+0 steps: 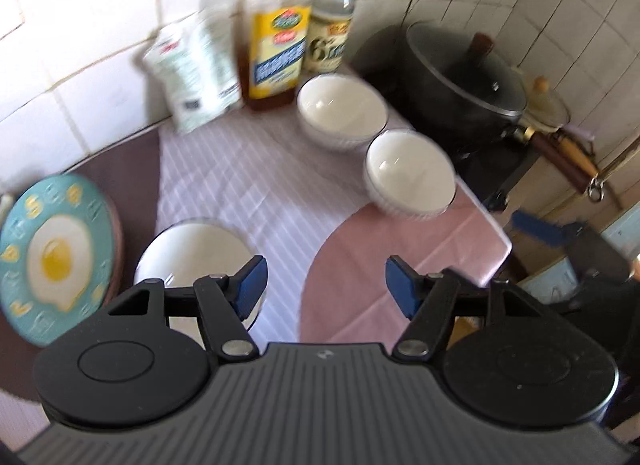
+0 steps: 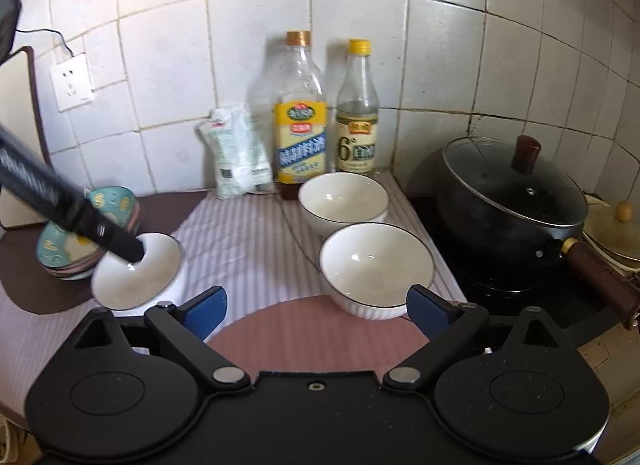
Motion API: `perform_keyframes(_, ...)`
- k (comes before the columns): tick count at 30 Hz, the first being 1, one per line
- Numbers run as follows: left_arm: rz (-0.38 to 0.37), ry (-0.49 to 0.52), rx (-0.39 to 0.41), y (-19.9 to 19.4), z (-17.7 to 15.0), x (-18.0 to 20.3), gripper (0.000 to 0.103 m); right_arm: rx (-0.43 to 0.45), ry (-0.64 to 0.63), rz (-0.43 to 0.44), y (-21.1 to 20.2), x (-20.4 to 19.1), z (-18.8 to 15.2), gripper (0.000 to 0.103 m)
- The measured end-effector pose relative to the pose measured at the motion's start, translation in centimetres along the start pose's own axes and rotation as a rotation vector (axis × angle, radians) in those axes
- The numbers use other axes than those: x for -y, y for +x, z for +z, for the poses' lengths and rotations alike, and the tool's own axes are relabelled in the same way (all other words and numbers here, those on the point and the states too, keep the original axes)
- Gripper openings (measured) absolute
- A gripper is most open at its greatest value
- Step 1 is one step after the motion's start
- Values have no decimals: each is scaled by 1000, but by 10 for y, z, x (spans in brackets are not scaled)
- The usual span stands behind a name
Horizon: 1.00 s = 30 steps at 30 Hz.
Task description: Organize plates and bowls
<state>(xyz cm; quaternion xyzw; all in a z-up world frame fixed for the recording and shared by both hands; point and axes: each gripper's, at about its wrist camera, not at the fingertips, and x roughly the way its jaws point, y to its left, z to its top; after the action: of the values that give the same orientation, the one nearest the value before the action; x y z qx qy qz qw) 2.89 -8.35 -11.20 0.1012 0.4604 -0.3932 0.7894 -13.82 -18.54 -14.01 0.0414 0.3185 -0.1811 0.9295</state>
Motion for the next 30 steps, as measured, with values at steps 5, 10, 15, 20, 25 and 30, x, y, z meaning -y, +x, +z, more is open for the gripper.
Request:
perform_keyframes(5,-31,-16,5,35,12,11,65,-47,25,-21,33,16,-12,98)
perform_keyframes(10,-83,-87,-31,89,17,20,63,-93,52,-7,70,27,-26,98)
perform_keyframes(15,-111,-149,-34,134,24,26,63,-78,2,-12,103,30,-35,98)
perform_keyframes(20,-101,-97,-5,160,36,37,65,-73,-26,-58,129,29,-38,99)
perform_keyframes(25,-104,-84,-11,177,52,37,54,-37,26,-66,146,40,-34,99)
perform_keyframes(30,-98,-31,-56,188,59,44,36,-40,46,-31,155,47,-29,100)
